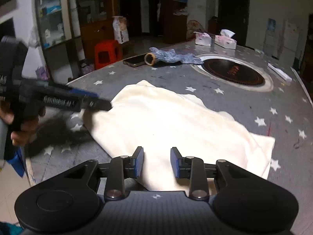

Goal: Fold clothes
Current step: 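Grasp the cream sweatshirt edge with the left gripper while the right gripper grasps beside it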

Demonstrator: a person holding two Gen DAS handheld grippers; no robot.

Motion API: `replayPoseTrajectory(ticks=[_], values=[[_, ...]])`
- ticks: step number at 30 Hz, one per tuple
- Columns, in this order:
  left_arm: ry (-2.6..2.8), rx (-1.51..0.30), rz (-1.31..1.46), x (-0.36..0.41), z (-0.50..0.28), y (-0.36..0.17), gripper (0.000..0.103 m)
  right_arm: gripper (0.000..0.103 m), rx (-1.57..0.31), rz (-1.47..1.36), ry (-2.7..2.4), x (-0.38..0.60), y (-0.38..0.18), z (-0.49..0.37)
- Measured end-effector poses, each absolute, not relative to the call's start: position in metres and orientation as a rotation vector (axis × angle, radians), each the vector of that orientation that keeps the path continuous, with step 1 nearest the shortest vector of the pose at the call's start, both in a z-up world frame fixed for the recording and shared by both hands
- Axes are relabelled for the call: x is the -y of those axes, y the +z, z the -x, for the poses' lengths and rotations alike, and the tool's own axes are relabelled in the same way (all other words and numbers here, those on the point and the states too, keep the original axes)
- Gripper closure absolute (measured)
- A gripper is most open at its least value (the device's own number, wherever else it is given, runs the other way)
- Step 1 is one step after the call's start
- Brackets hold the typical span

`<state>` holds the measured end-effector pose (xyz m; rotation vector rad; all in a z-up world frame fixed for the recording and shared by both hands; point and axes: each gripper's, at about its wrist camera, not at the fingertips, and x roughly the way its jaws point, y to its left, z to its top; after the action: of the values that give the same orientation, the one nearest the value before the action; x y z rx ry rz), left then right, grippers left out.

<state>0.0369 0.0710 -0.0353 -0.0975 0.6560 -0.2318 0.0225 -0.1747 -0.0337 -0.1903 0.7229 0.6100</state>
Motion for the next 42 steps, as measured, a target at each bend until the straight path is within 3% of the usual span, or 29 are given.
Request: replayPoseTrajectory(ticks=[8,18,26,30,32,34,42], values=[[-0.203,-0.652,0.18,-0.095,-0.035,-0.025,0.045,0.072,-0.682,0.281,0.674,0.148,-0.015,-0.018],[-0.181,-0.661,0.3,-0.124,-0.034,-0.018,0.023,0.065,-0.607,0.499,0.801,0.075,-0.019,-0.003],[-0.208,-0.683,0.375,-0.126,-0.04,-0.02,0.014,0.065,-0.585,0.609,0.813,0.047,-0.03,0.0],[-0.233,-0.7,0.423,-0.124,-0.044,-0.023,0.014,0.069,-0.575,0.656,0.784,0.039,-0.036,0.001],[-0.245,-0.711,0.458,-0.124,-0.046,-0.024,0.014,0.08,-0.571,0.65,0.771,0.04,-0.037,0.001],[-0.255,-0.721,0.491,-0.124,-0.049,-0.024,0.014,0.085,-0.566,0.633,0.769,0.042,-0.034,0.0],[-0.289,-0.767,0.629,-0.119,-0.064,-0.028,0.014,0.09,-0.54,0.508,0.76,0.063,-0.013,-0.008]])
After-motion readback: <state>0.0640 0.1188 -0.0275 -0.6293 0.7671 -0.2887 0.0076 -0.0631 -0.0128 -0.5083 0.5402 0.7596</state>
